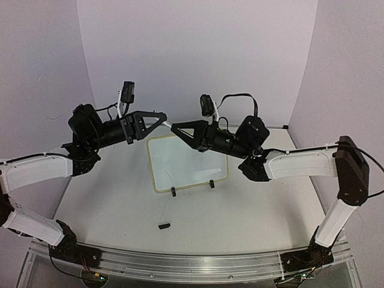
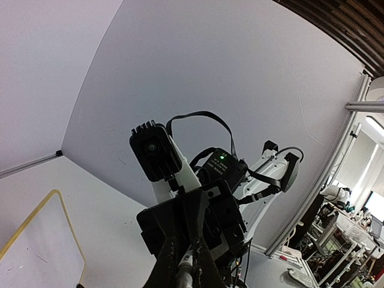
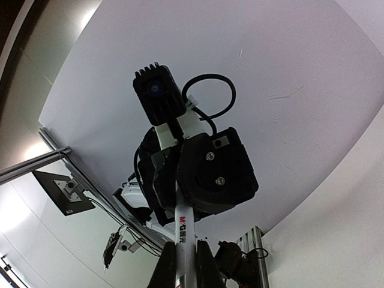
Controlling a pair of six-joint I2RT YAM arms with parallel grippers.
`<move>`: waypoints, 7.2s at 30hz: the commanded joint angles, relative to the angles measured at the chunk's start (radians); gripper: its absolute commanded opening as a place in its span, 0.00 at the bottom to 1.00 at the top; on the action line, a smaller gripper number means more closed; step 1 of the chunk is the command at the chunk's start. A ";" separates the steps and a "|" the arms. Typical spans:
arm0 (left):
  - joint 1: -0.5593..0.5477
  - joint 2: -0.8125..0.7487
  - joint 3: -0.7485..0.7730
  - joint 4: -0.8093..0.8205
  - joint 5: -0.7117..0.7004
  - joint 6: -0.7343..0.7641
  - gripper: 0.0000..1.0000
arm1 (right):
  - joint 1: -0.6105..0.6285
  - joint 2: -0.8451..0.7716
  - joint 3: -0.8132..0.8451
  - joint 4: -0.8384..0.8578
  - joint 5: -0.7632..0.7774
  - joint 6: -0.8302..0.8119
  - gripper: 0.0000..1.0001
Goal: Write a sentence on the whiteboard
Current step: Adjust the whiteboard marker at the center of the board, then write a sentence on the whiteboard.
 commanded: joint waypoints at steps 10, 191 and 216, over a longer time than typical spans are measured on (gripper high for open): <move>0.015 -0.180 -0.018 -0.460 -0.168 0.194 0.84 | 0.008 -0.196 -0.182 -0.126 0.317 -0.231 0.00; 0.286 0.391 -0.091 -0.404 -0.040 0.648 0.00 | 0.006 0.117 0.310 -0.869 0.416 -0.713 0.00; 0.286 0.388 -0.088 -0.410 -0.044 0.651 0.00 | -0.008 0.231 0.353 -0.898 0.443 -0.690 0.00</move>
